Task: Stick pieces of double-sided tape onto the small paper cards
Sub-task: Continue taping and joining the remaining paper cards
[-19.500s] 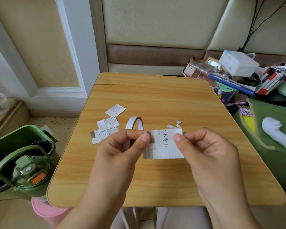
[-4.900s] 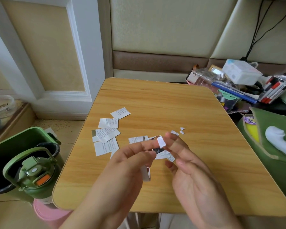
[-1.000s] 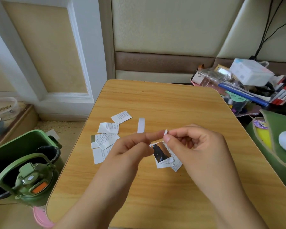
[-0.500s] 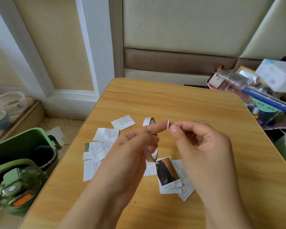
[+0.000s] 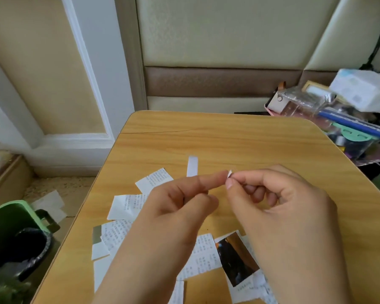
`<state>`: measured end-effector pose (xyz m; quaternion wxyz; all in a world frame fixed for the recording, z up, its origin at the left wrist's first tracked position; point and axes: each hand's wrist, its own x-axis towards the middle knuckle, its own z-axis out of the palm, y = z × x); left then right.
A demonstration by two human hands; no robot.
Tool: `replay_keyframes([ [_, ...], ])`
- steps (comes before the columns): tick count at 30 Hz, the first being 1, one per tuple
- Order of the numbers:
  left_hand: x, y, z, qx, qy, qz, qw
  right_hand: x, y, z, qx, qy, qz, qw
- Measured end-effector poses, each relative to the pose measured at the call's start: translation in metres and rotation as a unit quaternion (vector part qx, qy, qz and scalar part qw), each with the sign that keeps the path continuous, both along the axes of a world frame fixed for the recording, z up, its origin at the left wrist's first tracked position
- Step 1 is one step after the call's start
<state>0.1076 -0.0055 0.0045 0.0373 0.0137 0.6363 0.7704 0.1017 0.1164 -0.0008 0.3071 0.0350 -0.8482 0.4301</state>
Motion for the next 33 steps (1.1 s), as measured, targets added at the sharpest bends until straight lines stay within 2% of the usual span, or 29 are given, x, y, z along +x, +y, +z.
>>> replay_keyframes([
  [7,0.0,-0.012,-0.001,0.028,-0.015,-0.022,0.999,0.005,0.001,0.009,-0.028,-0.06,0.057,0.996],
  [13,0.002,-0.02,-0.001,0.057,-0.019,-0.038,0.997,0.004,-0.007,0.007,-0.033,-0.058,0.082,0.994],
  [21,0.004,-0.012,-0.008,0.079,-0.014,-0.075,0.994,0.005,0.006,0.002,-0.106,-0.062,0.105,0.987],
  [29,0.011,-0.018,-0.02,0.075,0.009,-0.075,0.994,0.008,0.005,0.003,-0.107,-0.113,0.133,0.979],
  [33,0.01,-0.015,-0.021,0.025,0.013,-0.067,0.997,0.006,0.008,0.0,-0.093,-0.128,0.119,0.98],
])
